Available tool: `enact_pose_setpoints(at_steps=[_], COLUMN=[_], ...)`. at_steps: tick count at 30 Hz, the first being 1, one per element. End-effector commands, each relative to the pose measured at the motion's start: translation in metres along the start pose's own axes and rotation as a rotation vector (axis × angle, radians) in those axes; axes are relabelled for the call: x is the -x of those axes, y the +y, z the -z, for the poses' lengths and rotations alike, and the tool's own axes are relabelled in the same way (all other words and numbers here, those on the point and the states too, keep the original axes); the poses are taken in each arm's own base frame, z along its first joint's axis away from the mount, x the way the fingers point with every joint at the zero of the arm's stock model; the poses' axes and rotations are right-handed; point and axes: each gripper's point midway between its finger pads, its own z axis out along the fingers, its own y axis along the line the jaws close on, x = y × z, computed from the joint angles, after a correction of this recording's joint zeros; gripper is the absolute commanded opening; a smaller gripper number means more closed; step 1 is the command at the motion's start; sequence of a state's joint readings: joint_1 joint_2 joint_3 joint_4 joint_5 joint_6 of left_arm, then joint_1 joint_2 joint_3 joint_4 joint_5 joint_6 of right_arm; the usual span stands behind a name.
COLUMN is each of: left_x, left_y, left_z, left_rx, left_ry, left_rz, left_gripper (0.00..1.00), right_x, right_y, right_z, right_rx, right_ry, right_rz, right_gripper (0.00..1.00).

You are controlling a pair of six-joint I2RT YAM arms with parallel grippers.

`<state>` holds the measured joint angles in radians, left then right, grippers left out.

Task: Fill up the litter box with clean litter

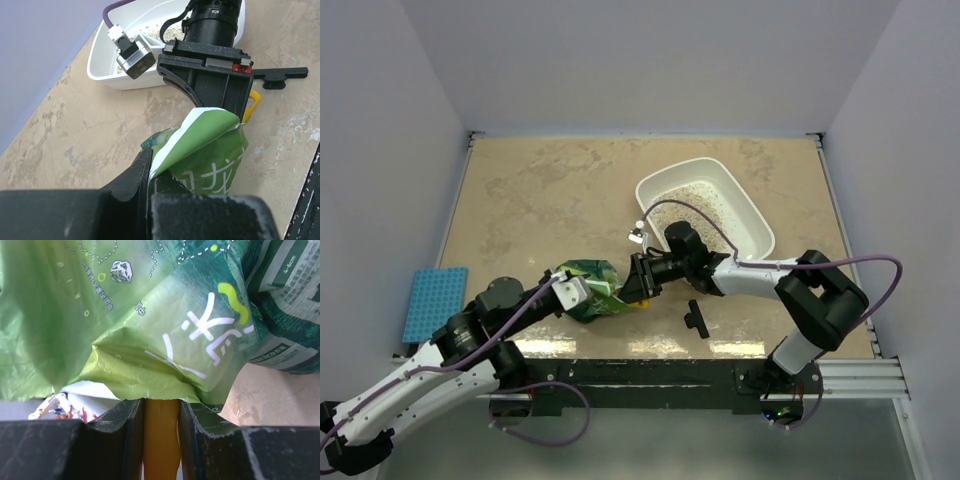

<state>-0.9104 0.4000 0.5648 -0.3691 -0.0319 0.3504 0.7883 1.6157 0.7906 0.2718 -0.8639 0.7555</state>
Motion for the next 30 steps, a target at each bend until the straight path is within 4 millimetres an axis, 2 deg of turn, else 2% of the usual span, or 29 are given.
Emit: enact_pose_setpoints(at_steps=[1, 2, 4, 5, 7, 8, 10, 14, 21, 23, 24, 25, 27, 30], left_x=[0.04, 0.038, 0.037, 0.034, 0.034, 0.031, 0.029, 0.019, 0.018, 0.017, 0.017, 0.017, 0.017, 0.017], left_y=[0.022, 0.022, 0.021, 0.021, 0.022, 0.023, 0.024, 0.033, 0.039, 0.038, 0.038, 0.038, 0.038, 0.037], left_z=[0.009, 0.008, 0.008, 0.008, 0.008, 0.008, 0.009, 0.011, 0.016, 0.016, 0.016, 0.015, 0.016, 0.017], left_rx=[0.094, 0.095, 0.092, 0.092, 0.103, 0.11, 0.124, 0.183, 0.221, 0.219, 0.22, 0.218, 0.22, 0.216], left_ry=[-0.159, -0.15, -0.145, -0.137, -0.136, -0.128, -0.126, -0.091, -0.096, -0.096, -0.095, -0.098, -0.103, -0.113], left_rz=[0.03, 0.032, 0.035, 0.036, 0.044, 0.046, 0.055, 0.059, 0.055, 0.054, 0.053, 0.056, 0.056, 0.057], left_gripper=[0.0, 0.0, 0.0, 0.0, 0.0, 0.0, 0.0, 0.0, 0.0, 0.0, 0.0, 0.0, 0.0, 0.0], right_x=[-0.022, -0.016, -0.024, -0.018, -0.026, -0.023, -0.028, -0.033, -0.035, -0.038, -0.033, -0.034, -0.031, -0.036], right_y=[-0.017, -0.008, -0.015, -0.005, -0.008, 0.0, 0.001, 0.015, 0.017, 0.012, 0.027, 0.021, 0.03, 0.03], right_z=[-0.003, -0.003, -0.001, 0.001, 0.004, 0.007, 0.012, 0.025, 0.045, 0.049, 0.056, 0.057, 0.065, 0.068], right_rx=[0.077, 0.127, 0.141, 0.188, 0.203, 0.239, 0.254, 0.294, 0.174, 0.116, 0.128, 0.088, 0.091, 0.084], right_ry=[-0.031, -0.066, -0.086, -0.119, -0.13, -0.155, -0.173, -0.216, -0.3, -0.299, -0.328, -0.332, -0.357, -0.359], right_rz=[-0.088, -0.074, -0.108, -0.094, -0.119, -0.106, -0.117, -0.103, -0.062, -0.075, -0.037, -0.06, -0.039, -0.067], right_gripper=[0.0, 0.0, 0.0, 0.0, 0.0, 0.0, 0.0, 0.0, 0.0, 0.0, 0.0, 0.0, 0.0, 0.0])
